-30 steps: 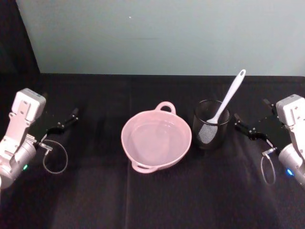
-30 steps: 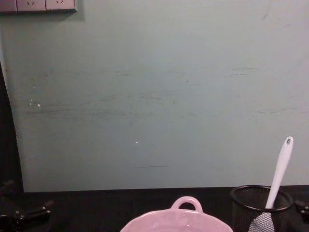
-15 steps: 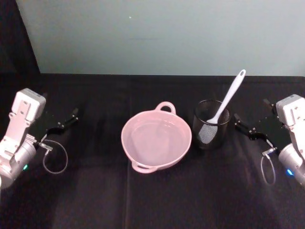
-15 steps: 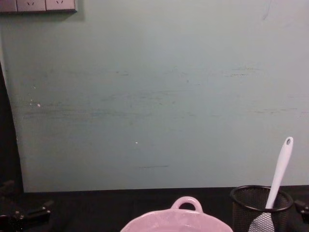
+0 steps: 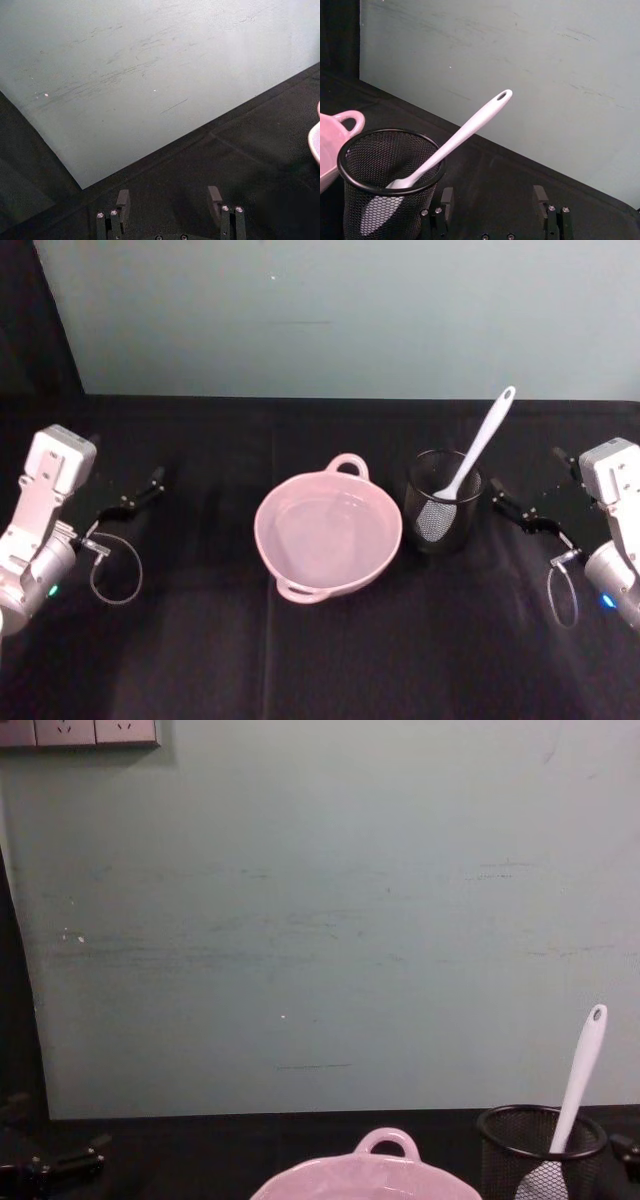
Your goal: Use the one hand to pick up the spoon and stir the clear water in the bowl.
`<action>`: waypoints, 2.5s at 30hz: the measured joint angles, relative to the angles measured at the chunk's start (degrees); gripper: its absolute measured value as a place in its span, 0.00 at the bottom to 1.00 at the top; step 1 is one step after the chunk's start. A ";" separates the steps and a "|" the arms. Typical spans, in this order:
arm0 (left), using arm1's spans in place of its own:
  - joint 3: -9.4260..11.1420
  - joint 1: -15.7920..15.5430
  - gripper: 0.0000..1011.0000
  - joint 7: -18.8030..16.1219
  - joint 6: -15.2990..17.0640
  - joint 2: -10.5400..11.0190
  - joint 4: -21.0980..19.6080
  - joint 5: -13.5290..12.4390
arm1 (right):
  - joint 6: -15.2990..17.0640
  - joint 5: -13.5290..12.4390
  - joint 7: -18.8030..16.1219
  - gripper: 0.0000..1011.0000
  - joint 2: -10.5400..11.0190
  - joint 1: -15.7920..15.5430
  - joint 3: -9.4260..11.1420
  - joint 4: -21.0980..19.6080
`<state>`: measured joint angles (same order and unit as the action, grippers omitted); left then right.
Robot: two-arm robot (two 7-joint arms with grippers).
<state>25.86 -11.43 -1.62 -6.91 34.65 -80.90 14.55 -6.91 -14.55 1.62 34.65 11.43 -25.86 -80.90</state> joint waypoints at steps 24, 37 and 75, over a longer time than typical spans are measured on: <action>0.00 0.00 1.00 0.00 0.00 0.00 0.00 0.00 | 2.81 -9.56 -4.90 0.99 2.89 -7.32 10.02 -8.04; 0.00 0.00 1.00 0.00 0.00 0.00 0.00 0.00 | 14.74 -31.07 -16.18 0.99 0.00 -8.64 18.10 -11.16; 0.00 0.00 1.00 0.00 0.00 0.00 0.00 0.00 | 26.38 -45.32 -19.52 0.99 -4.60 9.87 9.35 3.98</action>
<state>25.86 -11.43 -1.62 -6.91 34.65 -80.90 14.55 19.48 -59.87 -17.89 30.04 21.30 -16.52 -76.92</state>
